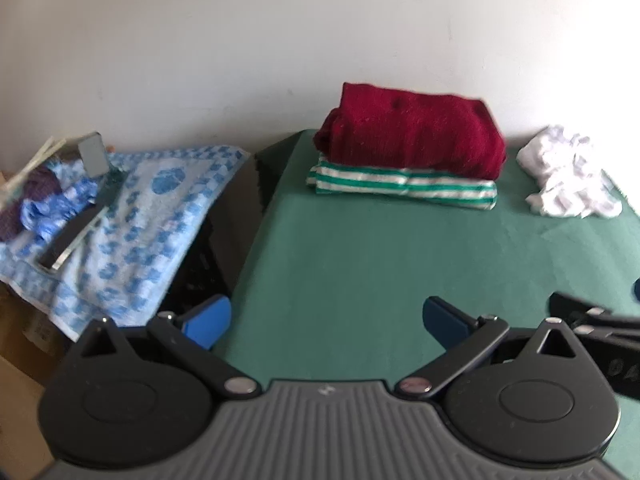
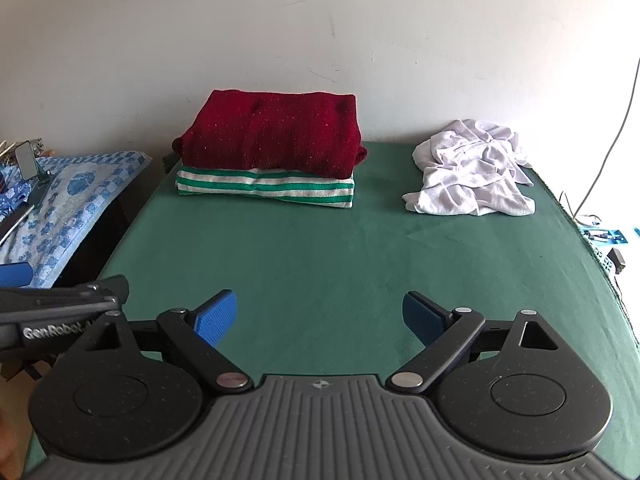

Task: Fold clothes

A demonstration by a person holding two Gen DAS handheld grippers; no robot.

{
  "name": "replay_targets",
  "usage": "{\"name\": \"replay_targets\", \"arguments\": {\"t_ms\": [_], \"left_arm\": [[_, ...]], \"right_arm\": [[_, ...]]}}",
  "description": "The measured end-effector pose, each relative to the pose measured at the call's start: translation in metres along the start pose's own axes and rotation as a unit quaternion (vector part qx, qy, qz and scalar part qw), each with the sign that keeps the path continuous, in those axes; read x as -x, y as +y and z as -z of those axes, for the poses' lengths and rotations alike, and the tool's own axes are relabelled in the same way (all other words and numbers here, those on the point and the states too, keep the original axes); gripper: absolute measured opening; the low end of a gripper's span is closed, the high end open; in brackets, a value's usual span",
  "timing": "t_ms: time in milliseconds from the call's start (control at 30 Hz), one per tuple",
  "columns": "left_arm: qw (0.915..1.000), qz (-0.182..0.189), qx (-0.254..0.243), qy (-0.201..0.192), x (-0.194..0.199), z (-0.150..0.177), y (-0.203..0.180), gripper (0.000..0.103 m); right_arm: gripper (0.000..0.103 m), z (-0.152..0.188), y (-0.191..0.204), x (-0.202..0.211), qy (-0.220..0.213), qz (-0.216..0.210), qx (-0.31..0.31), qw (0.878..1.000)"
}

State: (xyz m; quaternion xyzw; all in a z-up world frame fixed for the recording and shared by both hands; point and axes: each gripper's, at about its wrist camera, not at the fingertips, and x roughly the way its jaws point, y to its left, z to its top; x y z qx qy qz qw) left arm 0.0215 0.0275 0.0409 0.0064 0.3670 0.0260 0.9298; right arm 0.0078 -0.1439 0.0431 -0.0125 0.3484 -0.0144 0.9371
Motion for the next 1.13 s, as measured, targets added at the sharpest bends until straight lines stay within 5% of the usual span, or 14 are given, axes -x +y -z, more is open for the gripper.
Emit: {"name": "replay_targets", "arguments": {"t_ms": [167, 1133], "left_arm": [[0.9993, 0.014, 0.033, 0.002, 0.005, 0.002, 0.005, 0.102], [0.9995, -0.013, -0.021, 0.018, -0.002, 0.004, -0.009, 0.102]], "right_arm": [[0.092, 0.002, -0.002, -0.002, 0.006, -0.002, -0.007, 1.0], [0.092, 0.004, -0.005, -0.005, 0.014, -0.012, -0.019, 1.0]]}}
